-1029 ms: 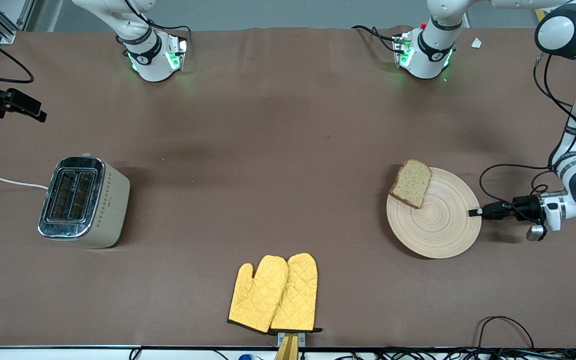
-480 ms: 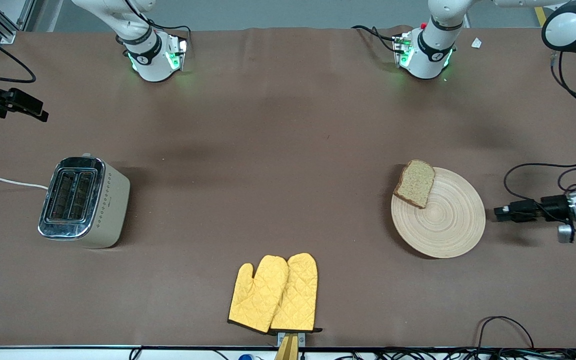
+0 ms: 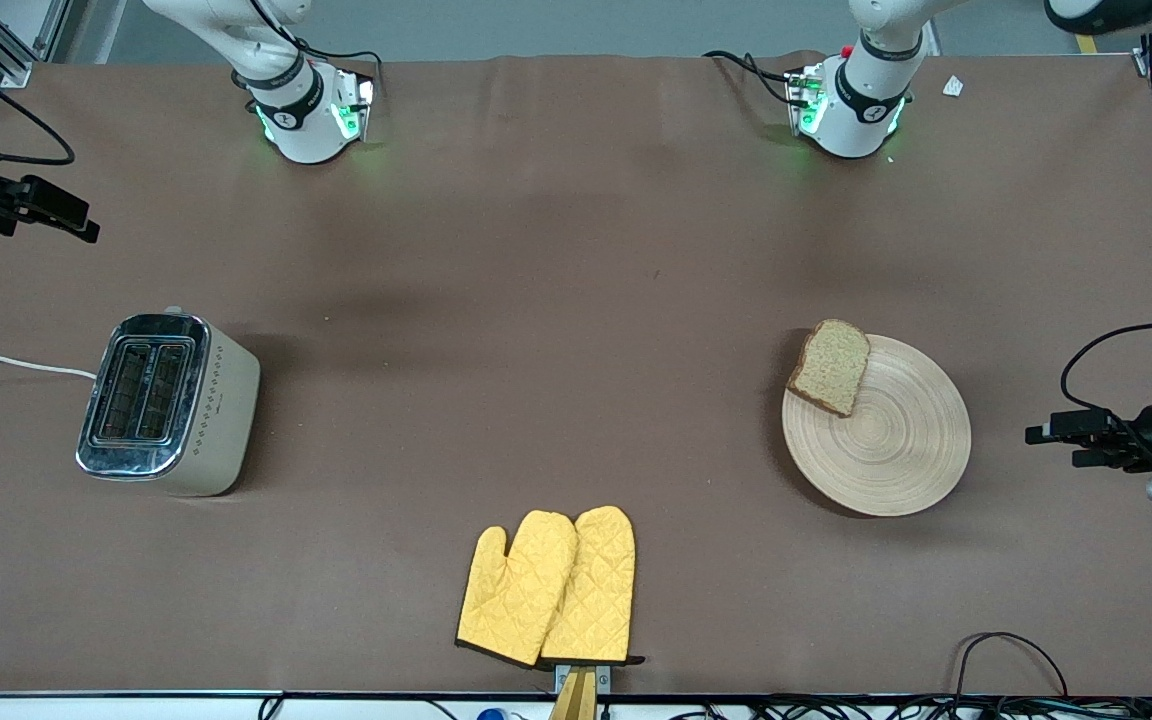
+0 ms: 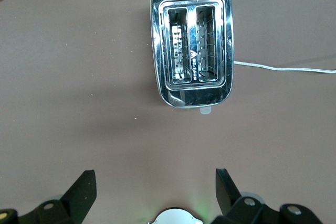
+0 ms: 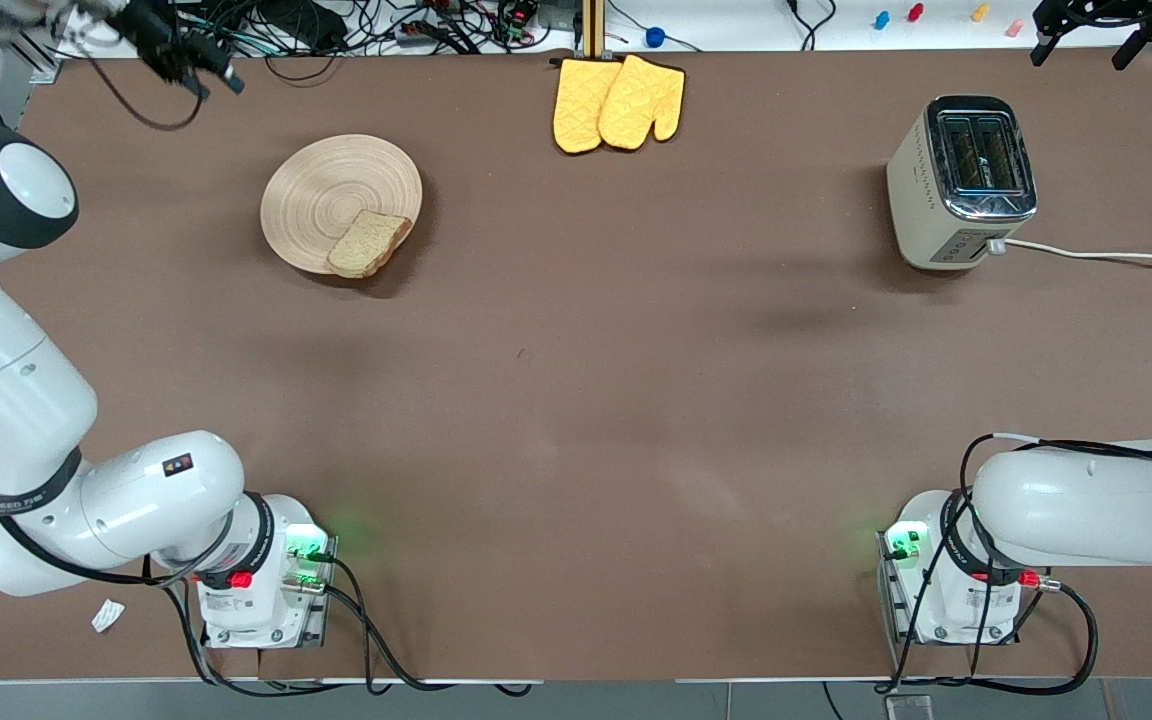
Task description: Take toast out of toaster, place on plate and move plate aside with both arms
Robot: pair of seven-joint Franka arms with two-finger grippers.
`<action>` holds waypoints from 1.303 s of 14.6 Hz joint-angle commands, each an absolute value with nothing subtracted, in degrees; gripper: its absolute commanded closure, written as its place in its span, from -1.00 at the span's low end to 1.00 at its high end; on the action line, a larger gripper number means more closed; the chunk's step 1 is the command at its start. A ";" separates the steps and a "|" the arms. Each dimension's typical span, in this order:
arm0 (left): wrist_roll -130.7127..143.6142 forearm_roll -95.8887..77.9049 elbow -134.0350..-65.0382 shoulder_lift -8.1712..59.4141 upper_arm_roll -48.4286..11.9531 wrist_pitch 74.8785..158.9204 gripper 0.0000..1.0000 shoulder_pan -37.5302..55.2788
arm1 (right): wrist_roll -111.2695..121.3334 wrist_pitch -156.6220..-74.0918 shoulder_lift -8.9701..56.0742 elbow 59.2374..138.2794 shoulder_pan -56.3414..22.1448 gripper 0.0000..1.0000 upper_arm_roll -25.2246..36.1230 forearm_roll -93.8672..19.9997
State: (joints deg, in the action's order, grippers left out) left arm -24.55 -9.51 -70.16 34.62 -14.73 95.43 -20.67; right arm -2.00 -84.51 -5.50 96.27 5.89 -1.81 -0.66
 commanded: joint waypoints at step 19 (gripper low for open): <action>-2.82 2.46 -85.39 3.04 -14.77 92.58 -1.00 -10.46 | -3.08 -83.76 -6.68 97.12 5.36 -1.00 -1.58 -0.79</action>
State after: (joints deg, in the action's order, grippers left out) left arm -2.37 1.34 -95.18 -2.50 -14.64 97.67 -10.00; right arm -2.00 -84.10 -5.50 96.28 5.86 -1.79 -0.66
